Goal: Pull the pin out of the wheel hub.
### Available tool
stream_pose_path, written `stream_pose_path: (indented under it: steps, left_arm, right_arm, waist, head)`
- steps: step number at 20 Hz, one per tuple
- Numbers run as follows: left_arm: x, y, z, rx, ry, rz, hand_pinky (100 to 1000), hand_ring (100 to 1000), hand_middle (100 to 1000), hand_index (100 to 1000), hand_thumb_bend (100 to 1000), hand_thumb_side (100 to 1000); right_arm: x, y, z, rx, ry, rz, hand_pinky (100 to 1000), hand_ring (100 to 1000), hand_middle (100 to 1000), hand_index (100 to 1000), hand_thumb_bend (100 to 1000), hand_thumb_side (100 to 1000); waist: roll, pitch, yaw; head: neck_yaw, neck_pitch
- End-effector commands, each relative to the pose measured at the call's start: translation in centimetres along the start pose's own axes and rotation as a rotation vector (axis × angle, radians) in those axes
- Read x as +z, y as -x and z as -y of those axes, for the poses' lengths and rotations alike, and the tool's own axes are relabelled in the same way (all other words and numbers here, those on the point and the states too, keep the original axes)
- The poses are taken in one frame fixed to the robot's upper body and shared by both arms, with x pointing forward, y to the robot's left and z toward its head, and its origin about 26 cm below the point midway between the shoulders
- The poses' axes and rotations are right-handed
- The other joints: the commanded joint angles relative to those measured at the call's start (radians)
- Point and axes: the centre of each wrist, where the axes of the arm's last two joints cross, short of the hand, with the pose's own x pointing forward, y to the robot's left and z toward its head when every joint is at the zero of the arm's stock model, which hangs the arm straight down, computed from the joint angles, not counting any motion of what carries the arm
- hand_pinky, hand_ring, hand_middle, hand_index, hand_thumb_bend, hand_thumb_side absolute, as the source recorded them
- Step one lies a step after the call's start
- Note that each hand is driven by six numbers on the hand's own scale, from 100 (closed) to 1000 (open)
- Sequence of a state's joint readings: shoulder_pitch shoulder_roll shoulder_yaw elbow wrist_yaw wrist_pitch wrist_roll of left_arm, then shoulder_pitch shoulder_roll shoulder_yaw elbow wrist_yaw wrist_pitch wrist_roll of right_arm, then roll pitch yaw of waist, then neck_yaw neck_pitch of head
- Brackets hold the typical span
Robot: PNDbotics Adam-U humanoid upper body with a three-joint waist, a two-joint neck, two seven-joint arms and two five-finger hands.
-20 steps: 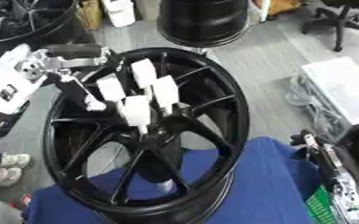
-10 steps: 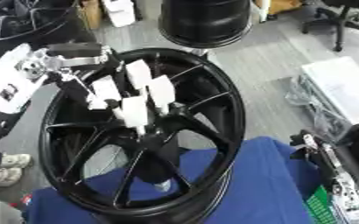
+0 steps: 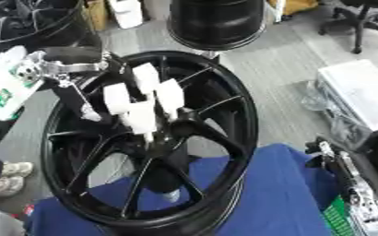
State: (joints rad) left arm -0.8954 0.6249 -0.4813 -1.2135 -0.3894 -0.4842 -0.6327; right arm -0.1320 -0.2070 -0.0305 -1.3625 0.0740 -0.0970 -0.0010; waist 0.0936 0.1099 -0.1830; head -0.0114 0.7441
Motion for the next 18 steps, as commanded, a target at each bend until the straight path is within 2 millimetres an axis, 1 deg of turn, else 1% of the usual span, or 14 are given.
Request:
stream_pose_path:
  steps: [1,4,9,10,12,14,16,18]
  left_arm:
    - [1.37,0.52,-1.36,-0.211,0.257,0.163,759,618,598,714,439,100]
    - [1.36,0.46,-1.59,-0.195,0.235,0.171,750,584,543,659,403,100]
    - [1.41,0.33,-1.9,-0.171,0.206,0.182,746,564,500,616,394,100]
    - [1.4,0.3,-1.94,-0.169,0.205,0.183,748,568,506,623,405,100]
    - [1.32,0.25,-1.88,-0.17,0.211,0.182,758,599,565,678,440,100]
    - [1.2,0.24,-1.73,-0.177,0.224,0.18,761,608,581,691,445,100]
    - [1.14,0.3,-1.56,-0.18,0.231,0.18,760,603,574,684,444,100]
    - [1.1,0.38,-1.44,-0.179,0.234,0.18,756,584,531,645,423,100]
  right_arm:
    - [-0.4,-1.0,0.68,0.019,0.007,0.036,618,485,584,673,100,867]
    - [-0.4,-1.01,0.68,0.018,0.008,0.036,618,485,584,673,100,867]
    - [-0.4,-1.02,0.66,0.018,0.008,0.036,618,485,584,673,100,868]
    - [-0.4,-1.02,0.66,0.018,0.008,0.036,618,485,584,673,100,867]
    - [-0.4,-1.02,0.67,0.019,0.009,0.036,618,485,584,673,100,868]
    - [-0.4,-1.02,0.66,0.019,0.008,0.036,618,485,584,673,100,868]
    - [-0.41,-1.02,0.66,0.019,0.009,0.036,618,484,584,673,100,868]
    - [-0.41,-1.03,0.66,0.019,0.009,0.036,618,484,584,673,100,868]
  waist:
    - [-0.005,-0.011,0.002]
    - [-0.004,-0.01,0.002]
    - [-0.004,-0.011,0.003]
    - [-0.004,-0.011,0.003]
    - [-0.004,-0.011,0.003]
    - [-0.004,-0.011,0.003]
    - [-0.004,-0.011,0.003]
    - [-0.004,-0.011,0.003]
  head:
    - [-0.002,-0.01]
    - [-0.003,-0.01]
    - [-0.004,-0.01]
    - [-0.005,-0.01]
    - [-0.004,-0.009]
    - [-0.004,-0.01]
    - [-0.004,-0.01]
    - [-0.005,-0.01]
